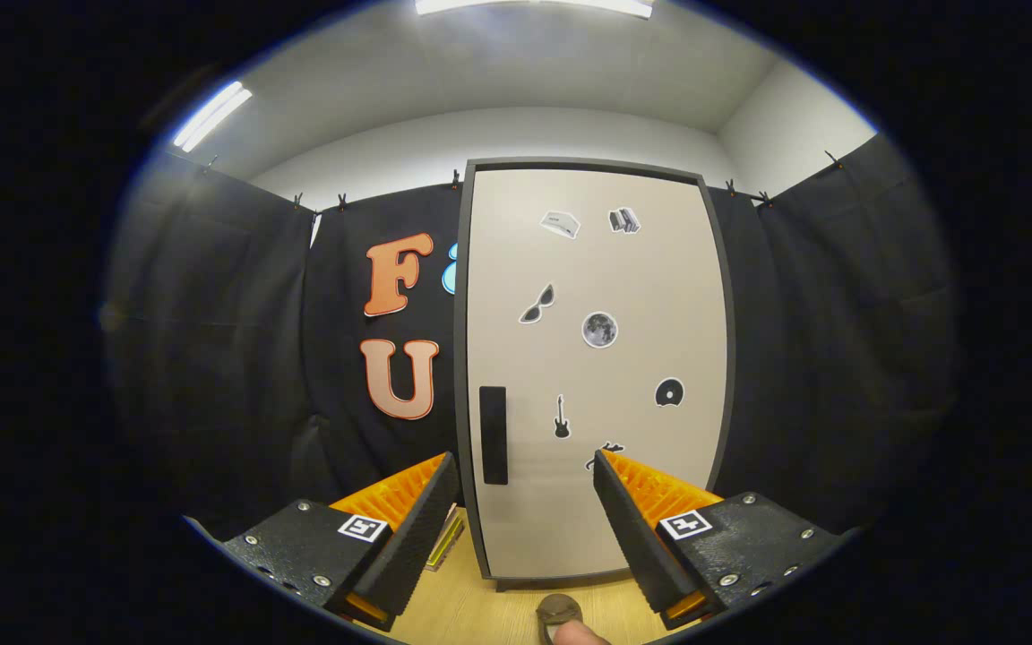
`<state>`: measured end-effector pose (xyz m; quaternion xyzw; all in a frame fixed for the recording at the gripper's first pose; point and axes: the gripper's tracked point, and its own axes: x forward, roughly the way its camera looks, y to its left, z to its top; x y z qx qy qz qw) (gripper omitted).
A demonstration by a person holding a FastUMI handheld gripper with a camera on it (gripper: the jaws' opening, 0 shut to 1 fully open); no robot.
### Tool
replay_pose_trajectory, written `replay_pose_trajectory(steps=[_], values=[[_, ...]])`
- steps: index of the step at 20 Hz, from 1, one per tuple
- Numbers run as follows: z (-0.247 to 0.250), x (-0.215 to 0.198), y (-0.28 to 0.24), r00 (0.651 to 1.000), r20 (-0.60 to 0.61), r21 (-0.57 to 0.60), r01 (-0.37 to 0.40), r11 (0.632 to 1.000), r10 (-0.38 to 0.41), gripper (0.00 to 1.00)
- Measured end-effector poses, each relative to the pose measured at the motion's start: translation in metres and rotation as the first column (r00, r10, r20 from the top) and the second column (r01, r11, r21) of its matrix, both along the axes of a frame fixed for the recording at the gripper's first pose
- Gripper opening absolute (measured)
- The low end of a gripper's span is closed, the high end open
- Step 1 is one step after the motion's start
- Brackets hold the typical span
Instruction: Open the shoe cabinet door, grab the shoes and put them into the shoe cabinet, then close the shoe cabinet door.
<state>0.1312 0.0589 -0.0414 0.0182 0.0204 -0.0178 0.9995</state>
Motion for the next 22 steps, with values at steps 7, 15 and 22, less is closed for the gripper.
replay_pose_trajectory(steps=[7, 15, 22], values=[[-0.025, 0.074, 0.012, 1.000, -0.015, 0.010, -0.008, 1.000, 0.009, 0.93], [-0.055, 0.137, 0.023, 0.998, -0.042, 0.044, -0.036, 0.998, 0.038, 0.72], [-0.065, 0.168, 0.035, 0.999, -0.028, 0.014, -0.036, 0.999, 0.037, 0.41]])
